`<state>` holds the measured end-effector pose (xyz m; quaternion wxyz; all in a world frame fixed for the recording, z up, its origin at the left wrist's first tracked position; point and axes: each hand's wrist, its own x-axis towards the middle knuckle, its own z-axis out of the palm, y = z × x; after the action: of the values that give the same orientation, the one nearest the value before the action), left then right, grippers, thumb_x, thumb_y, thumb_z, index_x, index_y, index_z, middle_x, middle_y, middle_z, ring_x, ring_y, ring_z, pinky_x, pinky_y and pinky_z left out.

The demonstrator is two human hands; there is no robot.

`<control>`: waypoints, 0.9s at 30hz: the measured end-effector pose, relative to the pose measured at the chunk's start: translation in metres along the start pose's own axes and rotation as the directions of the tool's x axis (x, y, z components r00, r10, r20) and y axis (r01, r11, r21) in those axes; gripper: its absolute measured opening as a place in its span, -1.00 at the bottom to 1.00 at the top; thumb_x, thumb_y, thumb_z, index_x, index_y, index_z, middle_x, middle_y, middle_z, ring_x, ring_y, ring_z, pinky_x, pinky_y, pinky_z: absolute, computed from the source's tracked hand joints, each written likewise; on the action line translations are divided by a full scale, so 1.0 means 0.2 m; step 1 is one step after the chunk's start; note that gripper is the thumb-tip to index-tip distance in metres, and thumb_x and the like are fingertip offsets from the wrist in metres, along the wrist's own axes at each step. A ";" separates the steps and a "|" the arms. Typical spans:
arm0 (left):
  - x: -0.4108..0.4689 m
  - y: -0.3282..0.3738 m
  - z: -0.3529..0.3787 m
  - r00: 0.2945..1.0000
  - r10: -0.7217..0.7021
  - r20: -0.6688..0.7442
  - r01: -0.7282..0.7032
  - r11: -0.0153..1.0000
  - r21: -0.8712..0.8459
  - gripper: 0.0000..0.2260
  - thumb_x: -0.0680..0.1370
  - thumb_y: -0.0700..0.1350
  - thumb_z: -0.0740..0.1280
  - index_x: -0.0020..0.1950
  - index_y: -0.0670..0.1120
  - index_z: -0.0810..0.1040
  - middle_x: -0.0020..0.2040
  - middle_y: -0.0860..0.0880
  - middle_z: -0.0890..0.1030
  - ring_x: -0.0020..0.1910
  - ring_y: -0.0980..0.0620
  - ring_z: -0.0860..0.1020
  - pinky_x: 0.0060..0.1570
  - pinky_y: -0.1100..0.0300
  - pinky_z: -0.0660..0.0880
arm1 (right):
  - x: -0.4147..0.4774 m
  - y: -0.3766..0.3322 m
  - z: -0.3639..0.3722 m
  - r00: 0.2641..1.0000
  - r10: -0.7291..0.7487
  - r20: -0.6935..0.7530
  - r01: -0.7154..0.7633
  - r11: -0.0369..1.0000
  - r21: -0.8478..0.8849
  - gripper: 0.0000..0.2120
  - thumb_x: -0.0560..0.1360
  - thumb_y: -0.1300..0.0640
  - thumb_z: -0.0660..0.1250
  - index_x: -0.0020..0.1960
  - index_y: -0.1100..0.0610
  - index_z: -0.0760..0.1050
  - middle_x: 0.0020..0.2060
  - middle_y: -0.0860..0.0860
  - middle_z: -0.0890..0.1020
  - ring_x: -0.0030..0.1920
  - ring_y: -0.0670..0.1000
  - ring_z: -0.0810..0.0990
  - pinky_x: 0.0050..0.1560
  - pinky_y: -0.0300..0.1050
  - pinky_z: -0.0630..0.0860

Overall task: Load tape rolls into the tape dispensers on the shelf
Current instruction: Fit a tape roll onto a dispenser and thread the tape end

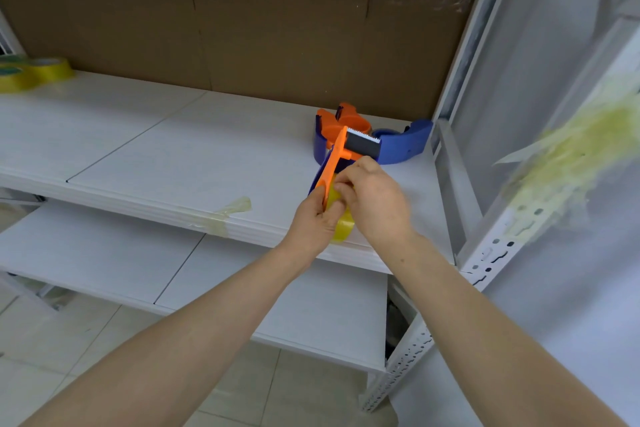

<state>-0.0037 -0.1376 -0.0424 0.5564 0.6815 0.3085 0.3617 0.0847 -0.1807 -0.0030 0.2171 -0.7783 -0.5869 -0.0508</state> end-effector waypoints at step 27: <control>0.05 0.00 -0.02 0.997 -0.074 0.011 0.074 0.996 0.045 -0.80 0.60 -0.10 0.20 -0.06 -0.22 0.50 -0.21 -0.07 0.48 -0.21 0.07 0.42 -0.19 0.38 0.38 | 0.02 0.05 -0.07 0.985 -0.141 0.104 0.161 0.962 -0.219 -0.83 0.59 0.21 0.15 0.16 0.20 0.37 0.08 0.13 0.48 -0.05 0.10 0.57 -0.10 -0.06 0.55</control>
<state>-0.0008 -0.1269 -0.0409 0.5558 0.6842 0.3382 0.3296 0.0976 -0.1849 0.0075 0.0965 -0.7525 -0.6438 -0.0998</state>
